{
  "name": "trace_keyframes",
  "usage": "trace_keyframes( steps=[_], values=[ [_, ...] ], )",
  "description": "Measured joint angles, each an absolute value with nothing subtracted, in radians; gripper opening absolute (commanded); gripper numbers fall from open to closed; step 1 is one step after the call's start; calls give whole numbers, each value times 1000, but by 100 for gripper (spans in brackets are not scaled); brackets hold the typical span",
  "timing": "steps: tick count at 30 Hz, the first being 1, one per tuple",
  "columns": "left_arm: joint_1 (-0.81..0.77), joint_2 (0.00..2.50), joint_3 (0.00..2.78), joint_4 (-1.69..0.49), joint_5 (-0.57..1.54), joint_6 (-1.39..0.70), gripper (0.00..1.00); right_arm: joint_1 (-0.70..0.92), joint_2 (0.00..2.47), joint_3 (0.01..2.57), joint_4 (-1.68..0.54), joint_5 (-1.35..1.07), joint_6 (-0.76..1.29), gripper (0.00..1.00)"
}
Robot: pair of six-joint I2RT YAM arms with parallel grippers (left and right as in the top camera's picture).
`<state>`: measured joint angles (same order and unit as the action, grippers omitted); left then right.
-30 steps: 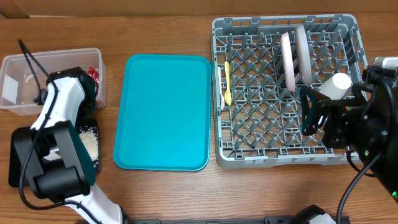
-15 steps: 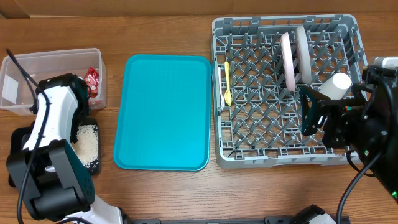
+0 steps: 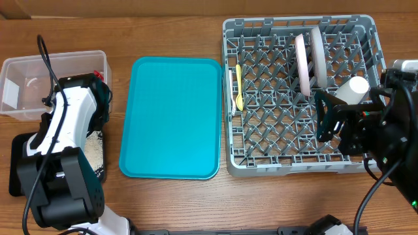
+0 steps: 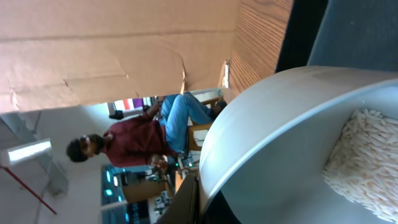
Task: Sort waste into correct bins and load items into the dishwasher rack
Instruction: 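Tilt the white bowl with the left gripper to pour rice onto the black tray, then shake the tilted bowl with the left gripper to empty remaining rice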
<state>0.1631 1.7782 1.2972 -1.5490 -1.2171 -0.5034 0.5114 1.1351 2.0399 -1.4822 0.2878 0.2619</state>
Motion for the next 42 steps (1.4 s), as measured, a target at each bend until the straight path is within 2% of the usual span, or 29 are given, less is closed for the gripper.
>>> trace_keyframes(
  steps=[11,21,26,28,32,42],
  values=[
    [225,1775,1232,-1356,-1166,-568,4,511,1135,2040,-1482,288,261,100],
    [232,1771,1119,-1101,-1073,-433,4,511,1135,2040,-1483,288,262,100],
    [227,1771,1120,-1112,-1052,-319,4,511,1135,2040,-1482,289,261,100],
    [226,1772,1145,-1214,-1070,-306,4,511,1135,2040,-1482,288,261,100],
    [213,1770,1234,-1246,-1095,-347,4,511,1135,2040,-1482,288,261,100],
    [221,1756,1232,-1343,-1137,-435,4,511,1135,2040,-1482,288,261,100]
  ],
)
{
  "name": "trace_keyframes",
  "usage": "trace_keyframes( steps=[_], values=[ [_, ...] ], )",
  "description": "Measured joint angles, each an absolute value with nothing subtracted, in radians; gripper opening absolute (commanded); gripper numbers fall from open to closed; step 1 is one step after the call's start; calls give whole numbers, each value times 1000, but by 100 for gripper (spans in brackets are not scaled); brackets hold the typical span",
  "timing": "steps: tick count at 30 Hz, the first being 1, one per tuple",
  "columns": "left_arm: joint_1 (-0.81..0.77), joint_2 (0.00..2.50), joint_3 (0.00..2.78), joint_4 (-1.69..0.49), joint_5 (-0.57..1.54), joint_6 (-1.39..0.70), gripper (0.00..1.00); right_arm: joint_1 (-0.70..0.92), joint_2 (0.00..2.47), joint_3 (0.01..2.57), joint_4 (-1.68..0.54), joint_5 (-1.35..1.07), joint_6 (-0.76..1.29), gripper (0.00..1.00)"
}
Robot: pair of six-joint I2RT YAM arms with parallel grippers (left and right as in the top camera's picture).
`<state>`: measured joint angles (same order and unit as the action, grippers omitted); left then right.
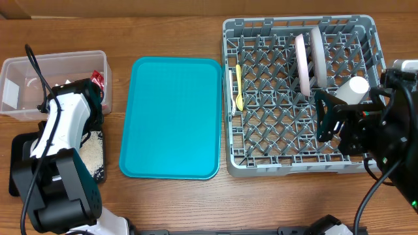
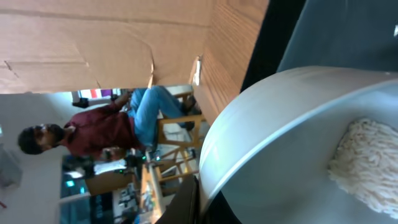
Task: Sort waste into correct bins and load items into the dishwasher rack
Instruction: 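Shake the tilted bowl with the left gripper to empty remaining rice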
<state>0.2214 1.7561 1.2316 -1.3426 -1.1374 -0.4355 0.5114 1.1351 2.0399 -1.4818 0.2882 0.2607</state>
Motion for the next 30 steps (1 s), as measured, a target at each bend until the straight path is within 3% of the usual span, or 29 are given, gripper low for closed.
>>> trace_keyframes(
  steps=[7,14,16,27,30],
  values=[
    [171,1734,1238,-1293,-1131,-408,4,511,1135,2040,-1483,288,262,100],
    [208,1729,1236,-1338,-1097,-406,4,511,1135,2040,-1482,288,262,100],
    [218,1721,1229,-1265,-1068,-438,4,511,1135,2040,-1482,288,262,100],
    [231,1688,1218,-1267,-1021,-303,4,511,1135,2040,-1482,288,262,100],
    [223,1670,1218,-1269,-1108,-280,4,511,1135,2040,-1482,288,262,100]
  ],
)
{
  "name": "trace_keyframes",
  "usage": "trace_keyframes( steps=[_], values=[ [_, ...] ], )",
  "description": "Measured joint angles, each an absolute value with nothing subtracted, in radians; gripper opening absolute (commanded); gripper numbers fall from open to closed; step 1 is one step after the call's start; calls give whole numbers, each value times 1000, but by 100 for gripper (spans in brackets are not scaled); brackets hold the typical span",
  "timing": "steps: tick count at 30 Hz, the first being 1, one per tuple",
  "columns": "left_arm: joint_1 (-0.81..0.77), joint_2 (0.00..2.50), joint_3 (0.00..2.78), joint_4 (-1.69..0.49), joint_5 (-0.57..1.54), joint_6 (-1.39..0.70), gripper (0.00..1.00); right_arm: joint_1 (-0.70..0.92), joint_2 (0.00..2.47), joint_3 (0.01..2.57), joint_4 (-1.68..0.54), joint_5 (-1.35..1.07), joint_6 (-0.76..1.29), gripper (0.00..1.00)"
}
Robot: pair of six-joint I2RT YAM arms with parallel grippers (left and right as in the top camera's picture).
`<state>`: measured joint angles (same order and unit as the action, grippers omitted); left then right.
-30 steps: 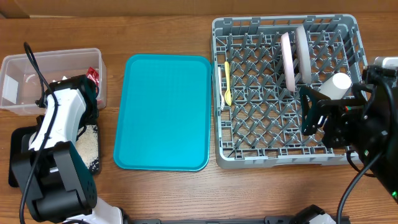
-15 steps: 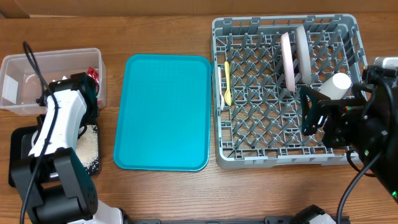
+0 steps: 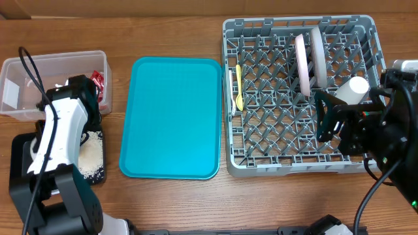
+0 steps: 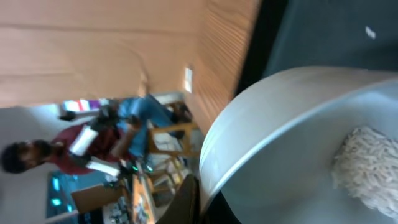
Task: Sort waste into correct bins and load items into the dishwasher rack
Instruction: 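Shake the tilted bowl with the left gripper to empty remaining rice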
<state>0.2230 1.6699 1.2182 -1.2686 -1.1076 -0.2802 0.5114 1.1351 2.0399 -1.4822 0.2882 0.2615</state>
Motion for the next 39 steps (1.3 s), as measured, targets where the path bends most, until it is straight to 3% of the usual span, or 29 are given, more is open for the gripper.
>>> trace_keyframes(
  steps=[3,6,9,21,25,28,32,39],
  values=[
    [215,1652,1225,-1311,-1163,-263,4,511,1135,2040,-1482,288,261,100],
    [227,1629,1208,-1242,-1075,-342,4,511,1135,2040,-1483,288,261,100],
    [278,1637,1173,-1263,-1084,-254,4,511,1135,2040,-1482,288,262,100],
    [175,1643,1198,-1320,-1144,-209,4,511,1135,2040,-1482,288,261,100],
    [165,1643,1197,-1209,-1124,-232,4,511,1135,2040,-1482,288,262,100],
    [165,1642,1198,-1360,-1164,-183,4,511,1135,2040,-1483,288,262,100],
    [129,1637,1196,-1223,-1132,-212,4,511,1135,2040,-1482,288,262,100],
    [159,1637,1176,-1246,-1105,-144,4,511,1135,2040,-1482,287,262,100]
  ],
)
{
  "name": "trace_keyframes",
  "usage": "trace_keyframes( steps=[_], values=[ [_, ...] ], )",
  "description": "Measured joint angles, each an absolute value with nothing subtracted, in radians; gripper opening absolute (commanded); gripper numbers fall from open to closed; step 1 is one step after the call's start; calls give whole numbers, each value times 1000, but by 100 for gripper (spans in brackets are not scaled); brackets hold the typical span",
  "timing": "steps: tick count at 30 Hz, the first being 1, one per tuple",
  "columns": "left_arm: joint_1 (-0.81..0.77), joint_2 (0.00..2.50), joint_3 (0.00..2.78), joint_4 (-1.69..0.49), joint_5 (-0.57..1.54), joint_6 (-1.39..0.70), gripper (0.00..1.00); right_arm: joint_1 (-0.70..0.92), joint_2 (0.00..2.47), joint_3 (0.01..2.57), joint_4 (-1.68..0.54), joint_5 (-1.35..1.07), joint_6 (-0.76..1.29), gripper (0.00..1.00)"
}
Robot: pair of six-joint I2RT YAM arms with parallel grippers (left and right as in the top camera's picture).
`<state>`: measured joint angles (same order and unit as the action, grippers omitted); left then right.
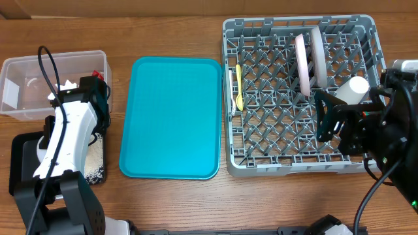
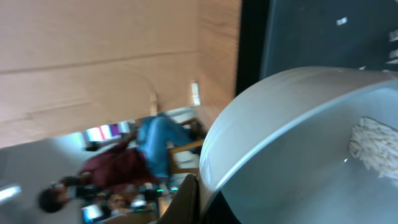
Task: Sort waste into correct bins and load items into the dishwasher rack
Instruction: 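Shake the tilted bowl with the left gripper to empty remaining rice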
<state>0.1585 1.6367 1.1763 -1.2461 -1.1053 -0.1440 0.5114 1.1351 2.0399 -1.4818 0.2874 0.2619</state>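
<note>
My left gripper is shut on the rim of a white bowl, which is tipped on its side over the black bin. A small clump of rice clings inside the bowl. From overhead the left arm covers the bowl, and spilled rice lies in the black bin. At the far right, my right gripper hangs open over the grey dishwasher rack, beside a white cup.
A clear plastic bin with a red wrapper stands at the back left. A bare teal tray lies mid-table. Two plates and a yellow utensil stand in the rack.
The bowl is tipped further over the black bin and less rice shows inside it. My left wrist has shifted slightly to the right. The right arm has not moved.
My left gripper held the tilted bowl over the black bin with a large heap of rice inside. At each later moment the heap was smaller and the wrist had shifted, and now only a small clump shows. The right gripper stayed open over the rack throughout.
</note>
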Motion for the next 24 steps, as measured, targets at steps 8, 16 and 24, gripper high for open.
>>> trace_keyframes(
  steps=[8,16,24],
  values=[
    [184,1636,1164,-1197,-1037,-168,4,511,1135,2040,-1482,288,262,100],
    [201,1636,1163,-1176,-756,-125,4,511,1135,2040,-1483,288,261,100],
    [200,1628,1164,-1147,-604,-14,4,511,1135,2040,-1483,288,261,100]
  ],
)
